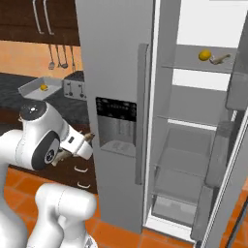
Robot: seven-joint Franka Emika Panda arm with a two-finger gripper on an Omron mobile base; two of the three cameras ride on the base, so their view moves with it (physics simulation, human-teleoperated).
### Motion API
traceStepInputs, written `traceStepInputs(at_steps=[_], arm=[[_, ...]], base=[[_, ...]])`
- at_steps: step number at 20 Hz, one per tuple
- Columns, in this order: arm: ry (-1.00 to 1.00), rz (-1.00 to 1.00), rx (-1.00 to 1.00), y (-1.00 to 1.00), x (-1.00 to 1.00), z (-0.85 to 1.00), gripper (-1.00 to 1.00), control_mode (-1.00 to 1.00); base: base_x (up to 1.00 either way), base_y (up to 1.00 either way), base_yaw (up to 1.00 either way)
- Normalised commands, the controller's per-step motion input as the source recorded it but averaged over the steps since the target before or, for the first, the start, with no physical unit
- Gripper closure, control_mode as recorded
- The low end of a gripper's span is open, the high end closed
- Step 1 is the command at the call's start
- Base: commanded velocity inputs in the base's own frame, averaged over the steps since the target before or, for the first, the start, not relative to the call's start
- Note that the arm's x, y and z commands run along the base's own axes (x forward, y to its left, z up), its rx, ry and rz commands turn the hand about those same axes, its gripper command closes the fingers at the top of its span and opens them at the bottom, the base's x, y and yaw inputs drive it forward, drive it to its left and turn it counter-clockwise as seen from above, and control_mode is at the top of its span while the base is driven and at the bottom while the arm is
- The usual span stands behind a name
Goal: Place one lemon and one fish in each tupperware on the nearby counter, to pack two identical lunches.
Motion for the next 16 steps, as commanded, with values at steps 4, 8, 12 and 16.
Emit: traceStepInputs(at_steps=[4,8,12,16], arm=[[0.00,0.00,0.00,0.00,0.00,0.00,1.00,1.00],[0.00,0.00,0.00,0.00,0.00,0.00,1.00,1.00],[0.00,0.00,0.00,0.00,0.00,0.00,1.00,1.00],[0.00,0.00,0.00,0.00,0.00,0.00,1.00,1.00]], base=[[0.54,1.00,0.06],[0.55,1.00,0.07],[0.55,1.00,0.07],[0.78,1.00,0.05]])
